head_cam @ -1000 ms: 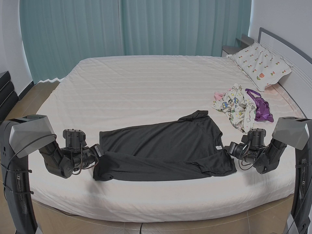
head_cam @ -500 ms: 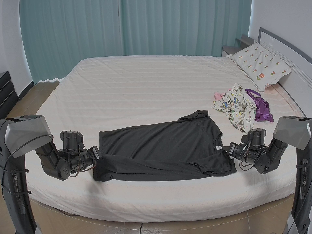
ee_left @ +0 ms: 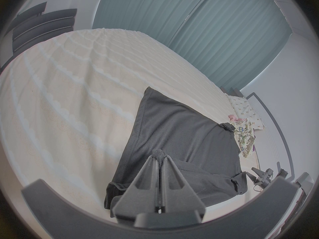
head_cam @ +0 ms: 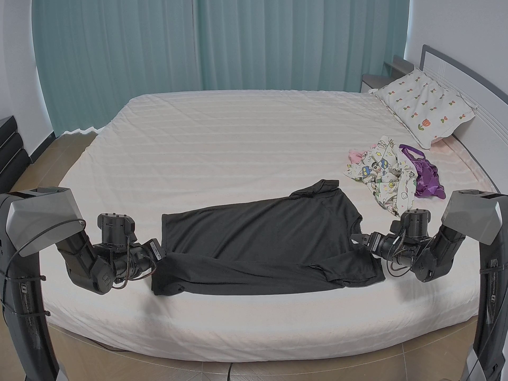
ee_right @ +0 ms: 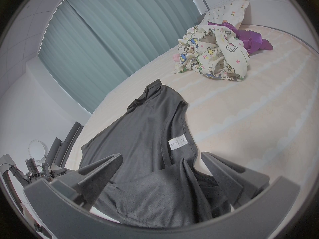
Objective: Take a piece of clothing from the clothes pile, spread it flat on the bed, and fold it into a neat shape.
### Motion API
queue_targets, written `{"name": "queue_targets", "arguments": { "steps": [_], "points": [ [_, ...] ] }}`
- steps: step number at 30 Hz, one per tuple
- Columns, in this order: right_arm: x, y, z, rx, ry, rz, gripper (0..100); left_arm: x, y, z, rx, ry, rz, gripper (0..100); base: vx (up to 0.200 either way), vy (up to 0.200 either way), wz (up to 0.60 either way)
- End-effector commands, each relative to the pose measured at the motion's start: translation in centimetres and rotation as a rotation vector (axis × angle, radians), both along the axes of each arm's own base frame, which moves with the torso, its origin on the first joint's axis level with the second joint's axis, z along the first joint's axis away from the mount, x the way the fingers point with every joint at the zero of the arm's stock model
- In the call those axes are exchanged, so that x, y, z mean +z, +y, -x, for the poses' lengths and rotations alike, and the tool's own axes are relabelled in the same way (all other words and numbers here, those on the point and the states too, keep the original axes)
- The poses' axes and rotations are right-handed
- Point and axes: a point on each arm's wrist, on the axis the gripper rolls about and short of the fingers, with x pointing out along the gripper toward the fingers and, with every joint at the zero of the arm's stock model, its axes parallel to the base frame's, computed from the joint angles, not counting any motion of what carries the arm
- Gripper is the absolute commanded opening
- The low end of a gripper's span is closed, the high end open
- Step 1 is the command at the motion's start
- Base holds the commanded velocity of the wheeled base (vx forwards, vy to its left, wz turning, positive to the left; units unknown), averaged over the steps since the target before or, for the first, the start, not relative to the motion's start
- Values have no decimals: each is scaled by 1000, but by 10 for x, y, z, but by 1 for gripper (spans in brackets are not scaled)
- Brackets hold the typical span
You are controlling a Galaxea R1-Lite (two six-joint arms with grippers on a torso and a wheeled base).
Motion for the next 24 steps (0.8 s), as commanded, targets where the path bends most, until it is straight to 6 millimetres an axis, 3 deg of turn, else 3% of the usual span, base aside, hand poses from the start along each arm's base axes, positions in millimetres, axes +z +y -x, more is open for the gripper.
{"name": "queue_targets", "arguments": {
  "steps": [1,6,7,17,24],
  "points": [
    [-13,2,-5,9,38,11,100,-1,0,0,-1,2,1,0,0,0,0],
    [-27,5,-6,37,61,46,100,0,0,0,-2,3,2,0,0,0,0],
    [-27,5,-6,37,61,46,0,0,0,0,-2,3,2,0,0,0,0],
    [-23,4,-5,34,50,53,0,4,1,0,3,-5,0,0,0,0,0],
    [-10,-6,2,8,15,47,0,10,2,7,6,-5,-3,0,0,0,0]
  ]
}}
